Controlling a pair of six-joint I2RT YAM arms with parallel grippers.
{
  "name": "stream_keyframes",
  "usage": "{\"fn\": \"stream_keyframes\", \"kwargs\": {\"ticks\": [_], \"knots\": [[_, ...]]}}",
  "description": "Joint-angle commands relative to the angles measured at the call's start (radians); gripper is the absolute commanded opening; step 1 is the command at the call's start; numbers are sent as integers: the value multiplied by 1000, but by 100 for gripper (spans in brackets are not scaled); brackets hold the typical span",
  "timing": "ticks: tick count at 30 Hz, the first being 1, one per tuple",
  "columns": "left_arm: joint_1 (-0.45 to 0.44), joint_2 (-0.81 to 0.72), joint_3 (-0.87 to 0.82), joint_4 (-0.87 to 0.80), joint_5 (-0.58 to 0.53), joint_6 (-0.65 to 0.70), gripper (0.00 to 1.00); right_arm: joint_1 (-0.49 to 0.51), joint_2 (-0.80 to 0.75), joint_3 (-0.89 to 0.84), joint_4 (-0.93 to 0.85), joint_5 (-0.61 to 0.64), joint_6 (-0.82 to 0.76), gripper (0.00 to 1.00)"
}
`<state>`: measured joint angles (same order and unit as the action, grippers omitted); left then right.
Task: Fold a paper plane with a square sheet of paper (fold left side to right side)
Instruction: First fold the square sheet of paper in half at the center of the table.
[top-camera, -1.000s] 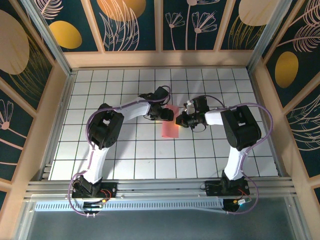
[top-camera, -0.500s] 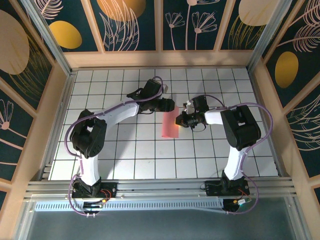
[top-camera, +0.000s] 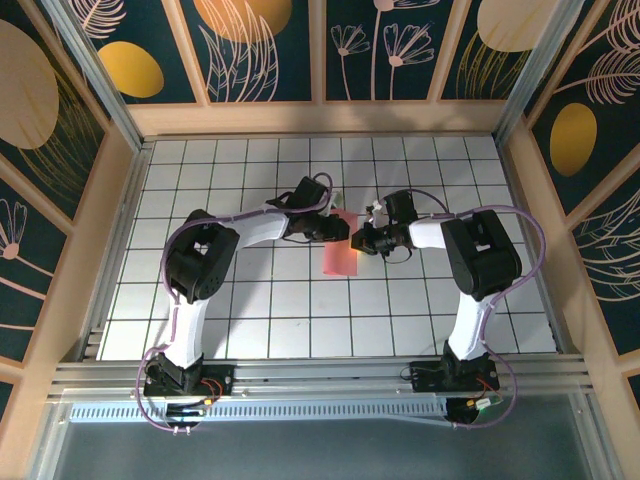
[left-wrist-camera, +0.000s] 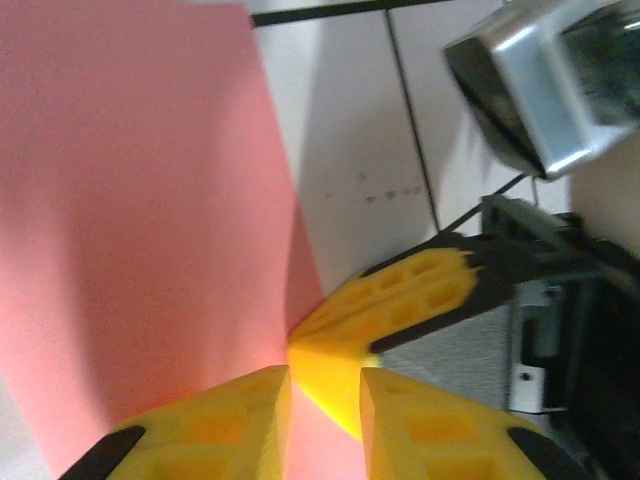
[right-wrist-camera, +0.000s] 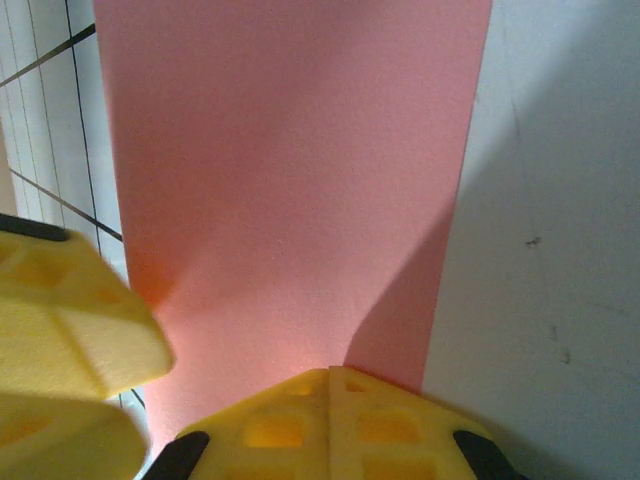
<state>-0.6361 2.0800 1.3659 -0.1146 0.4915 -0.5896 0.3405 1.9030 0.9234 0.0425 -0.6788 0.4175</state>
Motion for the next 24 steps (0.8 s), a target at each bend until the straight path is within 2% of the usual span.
{"fn": "stream_keyframes", "kwargs": {"ticks": [1, 24], "knots": [[17, 15, -28, 42, 26, -13, 22, 6, 83, -19, -104, 157, -55, 0], [138, -51, -247, 92, -24, 3, 11, -3, 98, -16, -146, 206, -88, 0]]}}
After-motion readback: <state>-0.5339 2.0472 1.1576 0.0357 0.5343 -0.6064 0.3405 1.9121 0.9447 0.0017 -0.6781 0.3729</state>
